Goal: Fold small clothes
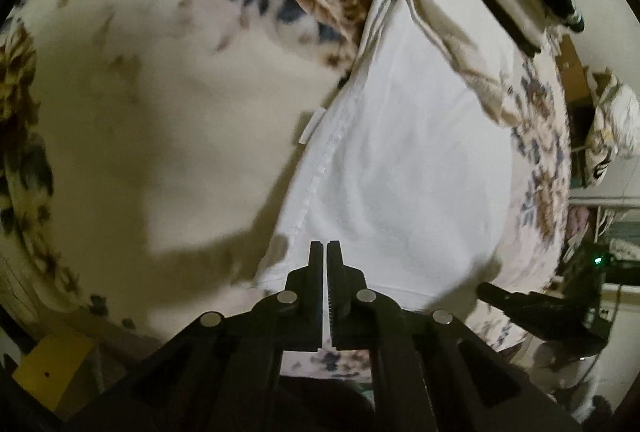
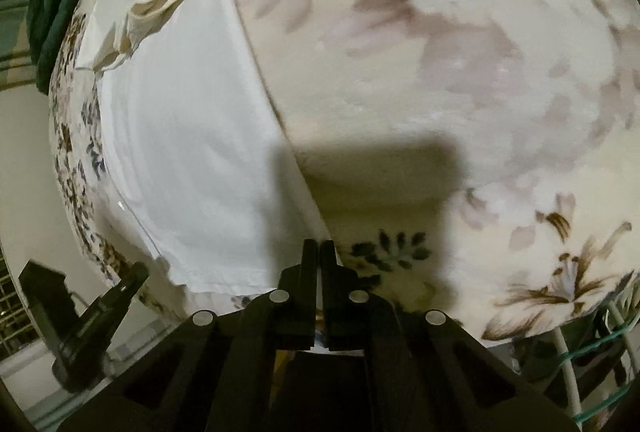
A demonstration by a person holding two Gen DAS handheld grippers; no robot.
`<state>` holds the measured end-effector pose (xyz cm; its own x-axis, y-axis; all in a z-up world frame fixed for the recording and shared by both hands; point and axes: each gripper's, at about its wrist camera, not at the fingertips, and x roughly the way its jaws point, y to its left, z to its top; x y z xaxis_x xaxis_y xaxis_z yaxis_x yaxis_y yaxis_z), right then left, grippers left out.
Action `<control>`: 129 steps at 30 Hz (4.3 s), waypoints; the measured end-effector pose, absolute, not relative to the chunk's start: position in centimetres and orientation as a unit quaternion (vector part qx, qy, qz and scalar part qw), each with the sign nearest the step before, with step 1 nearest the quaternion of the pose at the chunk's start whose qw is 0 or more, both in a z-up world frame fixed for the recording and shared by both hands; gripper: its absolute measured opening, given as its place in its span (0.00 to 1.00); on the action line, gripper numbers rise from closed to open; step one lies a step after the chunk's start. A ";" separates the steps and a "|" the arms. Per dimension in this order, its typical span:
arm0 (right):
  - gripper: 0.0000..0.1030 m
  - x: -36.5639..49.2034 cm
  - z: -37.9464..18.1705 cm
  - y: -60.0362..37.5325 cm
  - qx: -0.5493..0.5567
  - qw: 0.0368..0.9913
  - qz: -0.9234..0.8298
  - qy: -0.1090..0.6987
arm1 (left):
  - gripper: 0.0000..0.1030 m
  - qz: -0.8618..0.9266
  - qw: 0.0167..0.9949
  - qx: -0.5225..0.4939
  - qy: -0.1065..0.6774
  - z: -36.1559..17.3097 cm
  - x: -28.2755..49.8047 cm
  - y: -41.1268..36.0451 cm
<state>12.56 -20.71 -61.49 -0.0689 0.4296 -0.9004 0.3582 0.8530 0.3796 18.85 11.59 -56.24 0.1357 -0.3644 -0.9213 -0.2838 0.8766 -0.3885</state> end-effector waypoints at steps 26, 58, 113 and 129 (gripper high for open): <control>0.50 13.3 -64.1 -21.5 0.305 0.573 0.076 0.757 | 0.22 -0.032 0.660 -0.282 0.696 -61.7 17.8 11.5; 0.02 12.9 -62.7 -20.2 0.227 0.609 0.044 0.758 | 0.01 -0.033 0.691 -0.299 0.658 -60.2 16.3 12.7; 0.32 45.8 -53.8 -24.2 0.425 0.703 0.115 0.559 | 0.37 -0.140 0.712 -0.441 0.528 -55.0 48.5 13.9; 0.52 47.1 -57.7 -22.9 0.310 0.741 0.067 0.592 | 0.57 -0.106 0.769 -0.273 0.568 -56.8 51.4 11.8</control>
<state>47.13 -22.85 -57.66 0.2891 0.4666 -0.8359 0.2668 0.7993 0.5385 51.40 11.80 -56.83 0.3328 -0.4730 -0.8158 -0.1466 0.8286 -0.5403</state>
